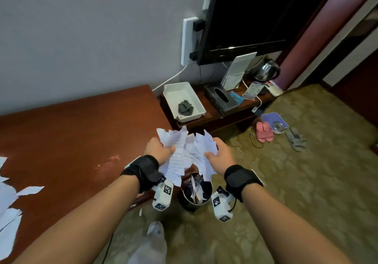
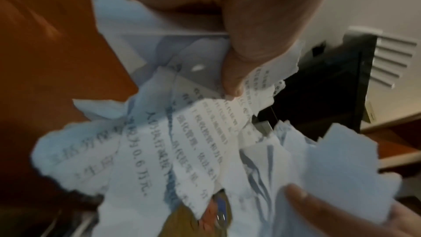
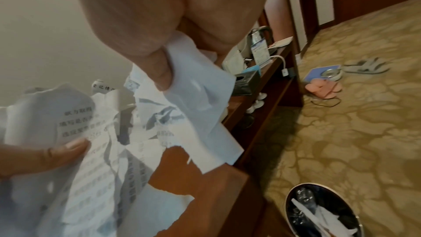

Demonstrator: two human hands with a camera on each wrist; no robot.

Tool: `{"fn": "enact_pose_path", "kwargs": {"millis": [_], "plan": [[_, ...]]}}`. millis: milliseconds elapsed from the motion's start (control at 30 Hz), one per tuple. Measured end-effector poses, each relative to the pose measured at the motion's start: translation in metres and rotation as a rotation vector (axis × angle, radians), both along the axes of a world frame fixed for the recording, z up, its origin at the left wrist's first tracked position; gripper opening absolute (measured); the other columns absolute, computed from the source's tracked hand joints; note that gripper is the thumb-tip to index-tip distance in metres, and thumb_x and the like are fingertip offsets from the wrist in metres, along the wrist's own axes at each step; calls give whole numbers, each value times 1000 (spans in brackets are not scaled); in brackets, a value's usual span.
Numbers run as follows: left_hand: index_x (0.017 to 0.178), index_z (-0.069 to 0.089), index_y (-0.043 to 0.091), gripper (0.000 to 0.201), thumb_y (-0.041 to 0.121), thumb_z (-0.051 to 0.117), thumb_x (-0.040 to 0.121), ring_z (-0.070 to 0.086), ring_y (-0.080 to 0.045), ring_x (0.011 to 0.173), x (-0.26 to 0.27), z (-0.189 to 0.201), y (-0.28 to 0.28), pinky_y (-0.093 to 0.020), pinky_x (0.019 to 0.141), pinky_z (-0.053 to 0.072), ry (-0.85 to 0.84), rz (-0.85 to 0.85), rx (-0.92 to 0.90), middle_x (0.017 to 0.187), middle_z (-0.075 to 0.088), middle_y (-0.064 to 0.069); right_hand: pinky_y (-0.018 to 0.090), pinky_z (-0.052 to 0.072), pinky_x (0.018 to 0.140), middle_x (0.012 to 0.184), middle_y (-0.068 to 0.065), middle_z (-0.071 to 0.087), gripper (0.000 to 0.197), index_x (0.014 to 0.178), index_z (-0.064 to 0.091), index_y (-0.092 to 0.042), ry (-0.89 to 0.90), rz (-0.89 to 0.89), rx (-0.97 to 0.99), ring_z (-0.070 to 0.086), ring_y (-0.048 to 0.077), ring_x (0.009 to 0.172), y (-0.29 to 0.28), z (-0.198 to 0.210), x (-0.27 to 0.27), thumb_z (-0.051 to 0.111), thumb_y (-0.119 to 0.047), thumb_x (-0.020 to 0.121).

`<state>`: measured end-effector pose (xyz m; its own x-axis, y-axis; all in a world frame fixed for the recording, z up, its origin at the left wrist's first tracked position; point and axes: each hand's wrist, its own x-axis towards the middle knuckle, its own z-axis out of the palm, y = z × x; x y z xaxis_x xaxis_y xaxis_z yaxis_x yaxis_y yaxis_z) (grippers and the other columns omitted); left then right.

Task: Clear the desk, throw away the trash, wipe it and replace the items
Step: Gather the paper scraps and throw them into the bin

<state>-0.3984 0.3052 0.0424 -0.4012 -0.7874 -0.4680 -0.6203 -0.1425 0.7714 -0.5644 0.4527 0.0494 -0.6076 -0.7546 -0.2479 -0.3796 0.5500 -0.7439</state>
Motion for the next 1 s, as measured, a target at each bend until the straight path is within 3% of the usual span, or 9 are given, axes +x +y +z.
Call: {"fn": "enact_pose_path", "kwargs": {"millis": [100, 200, 300, 400, 500, 633, 733, 867, 1000], "plan": [[104, 60, 7, 36, 29, 77, 81, 65, -25, 89, -54, -21, 16, -38, 76, 55, -4, -74, 62, 100, 67, -8, 40, 50, 91, 119, 6, 60, 31, 122, 52, -14, 0, -52, 29, 58, 27, 107, 21, -20, -45, 63, -14, 93], [93, 62, 9, 18, 21, 74, 85, 65, -23, 84, -104, -38, 30, -31, 71, 49, 2, -134, 75, 87, 66, -4, 42, 48, 99, 130, 8, 59, 43, 134, 49, -13, -64, -117, 59, 57, 28, 115, 36, -39, -84, 63, -12, 94], [98, 66, 11, 16, 19, 73, 87, 66, -24, 86, -150, -54, 41, -30, 70, 48, -17, -185, 78, 87, 67, -3, 40, 49, 97, 128, 10, 60, 41, 132, 51, -10, -83, -174, 108, 58, 30, 115, 44, -58, -123, 64, -12, 92], [102, 67, 11, 19, 20, 72, 87, 67, -25, 91, -188, -70, 50, -35, 81, 54, -45, -195, 92, 94, 69, -4, 38, 50, 92, 120, 8, 64, 35, 124, 56, -10, -90, -203, 159, 61, 28, 109, 51, -76, -157, 65, -14, 91], [98, 62, 12, 16, 23, 70, 89, 64, -24, 88, -220, -89, 58, -34, 80, 52, -106, -205, 91, 90, 65, -3, 42, 48, 100, 131, 9, 59, 45, 133, 52, -10, -141, -229, 210, 56, 30, 118, 53, -95, -184, 66, -17, 92], [101, 58, 13, 18, 24, 68, 91, 59, -22, 88, -244, -123, 70, -30, 81, 49, -187, -138, 129, 94, 63, -4, 38, 37, 112, 152, 6, 39, 57, 150, 34, -11, -255, -237, 288, 40, 28, 137, 50, -130, -204, 57, -16, 97], [117, 62, 6, 30, 21, 67, 92, 62, -27, 101, -254, -158, 78, -27, 86, 46, -207, -68, 181, 106, 67, -8, 39, 32, 115, 158, 5, 30, 60, 153, 27, -13, -371, -192, 305, 32, 26, 143, 46, -166, -215, 52, -17, 99], [119, 63, 9, 32, 26, 65, 92, 63, -28, 107, -257, -211, 95, -38, 95, 51, -287, 49, 211, 116, 69, -10, 42, 39, 109, 147, 9, 45, 55, 145, 40, -10, -353, -40, 384, 43, 27, 133, 41, -221, -231, 51, -16, 92], [121, 64, 10, 30, 18, 63, 93, 62, -27, 111, -253, -270, 117, -34, 97, 48, -296, 224, 221, 118, 69, -7, 38, 44, 101, 139, 11, 51, 48, 137, 46, -10, -368, 53, 441, 50, 30, 125, 41, -280, -244, 52, -9, 90]]}}
